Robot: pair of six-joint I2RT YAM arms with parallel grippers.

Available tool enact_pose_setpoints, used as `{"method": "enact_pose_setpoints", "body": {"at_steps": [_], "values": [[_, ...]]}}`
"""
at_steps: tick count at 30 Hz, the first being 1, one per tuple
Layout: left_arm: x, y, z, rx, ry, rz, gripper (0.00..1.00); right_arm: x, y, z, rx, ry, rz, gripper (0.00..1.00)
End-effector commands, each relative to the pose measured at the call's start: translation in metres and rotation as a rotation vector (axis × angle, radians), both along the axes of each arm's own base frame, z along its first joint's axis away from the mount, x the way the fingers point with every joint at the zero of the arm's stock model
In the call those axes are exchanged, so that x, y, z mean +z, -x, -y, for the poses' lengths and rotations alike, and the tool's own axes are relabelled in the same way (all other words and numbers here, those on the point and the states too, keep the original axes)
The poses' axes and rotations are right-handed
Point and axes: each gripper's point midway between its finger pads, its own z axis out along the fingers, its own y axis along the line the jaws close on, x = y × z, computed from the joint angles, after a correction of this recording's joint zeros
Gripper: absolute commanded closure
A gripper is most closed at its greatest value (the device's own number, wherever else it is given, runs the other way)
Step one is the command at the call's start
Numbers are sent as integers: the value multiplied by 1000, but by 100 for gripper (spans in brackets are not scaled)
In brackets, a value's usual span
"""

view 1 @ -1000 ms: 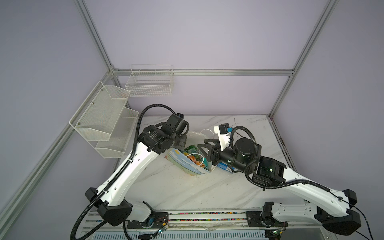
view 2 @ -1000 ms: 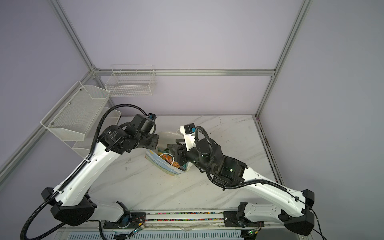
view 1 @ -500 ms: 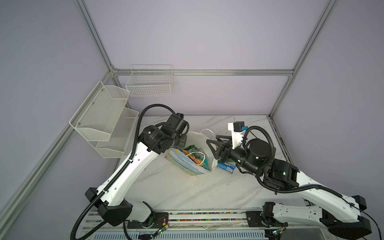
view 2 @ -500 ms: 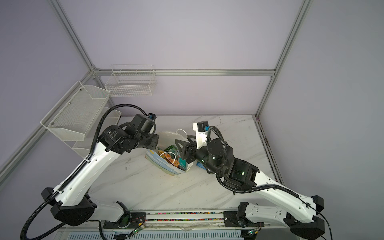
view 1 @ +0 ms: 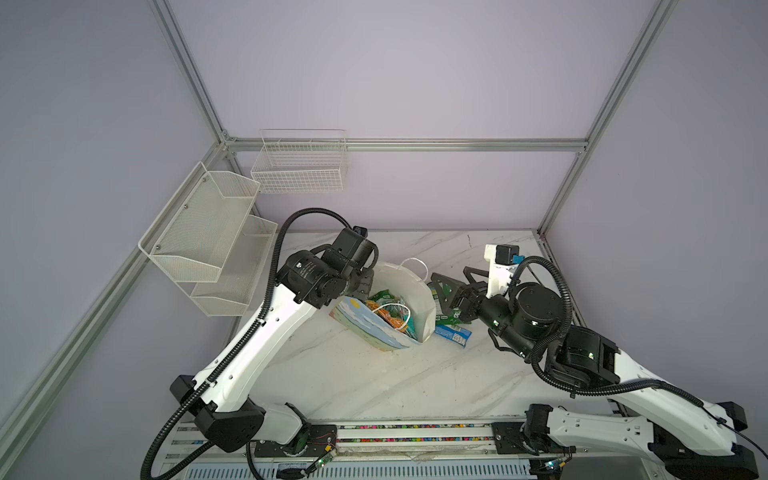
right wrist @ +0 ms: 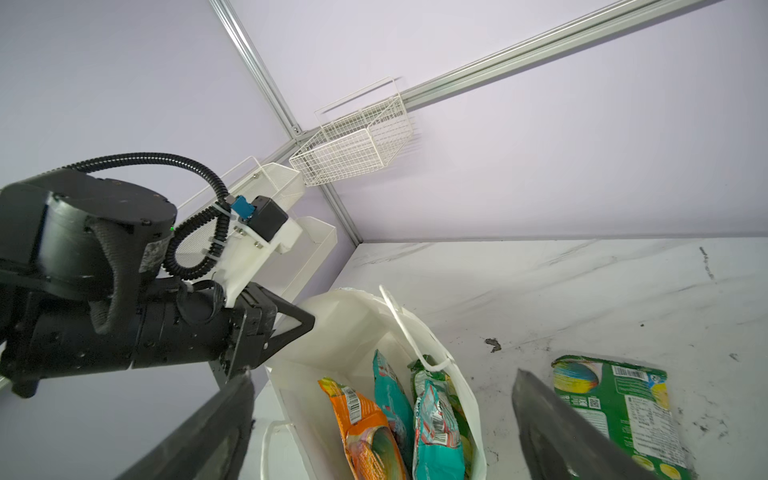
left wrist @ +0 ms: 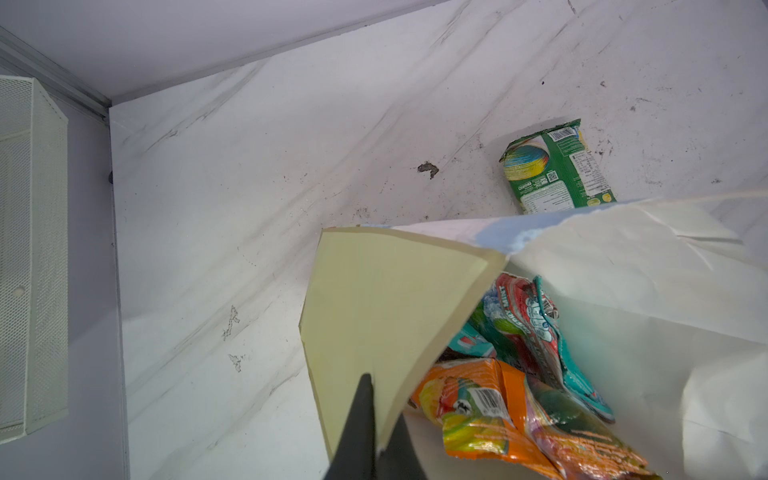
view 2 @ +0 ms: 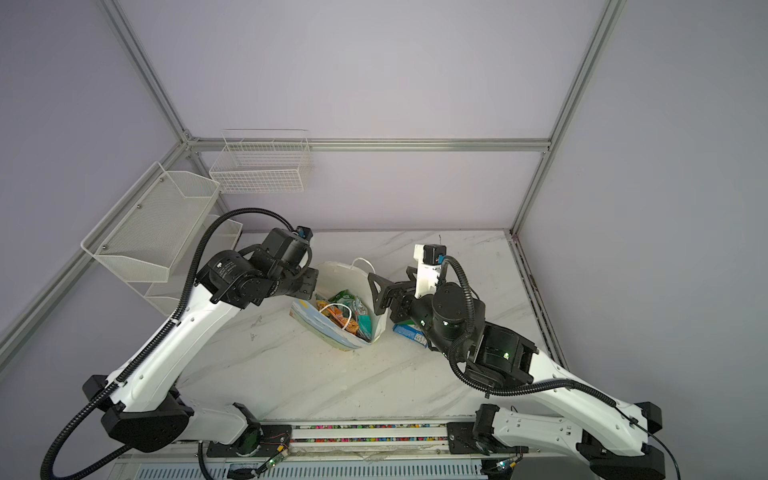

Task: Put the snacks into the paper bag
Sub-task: 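Withdraw the right gripper from the bag toward the green Spring Tea packet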

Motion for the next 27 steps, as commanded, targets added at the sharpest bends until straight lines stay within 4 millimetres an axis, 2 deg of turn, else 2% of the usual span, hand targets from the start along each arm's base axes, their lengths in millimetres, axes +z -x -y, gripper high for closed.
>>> {"method": "enact_pose_setpoints", "body": {"at_steps": [1, 9, 18, 27], "values": [[42, -6, 0, 26, 78, 117, 100, -12, -5, 9, -66, 35, -32, 3], [42, -6, 0, 26, 77, 115, 100, -22, -11, 14, -107, 61, -57, 3], [42, -6, 0, 27, 76, 116, 100, -33, -17, 7, -90, 95, -83, 3], [40, -6, -2, 29, 69, 114, 100, -53, -32, 8, -89, 114, -141, 3]]}}
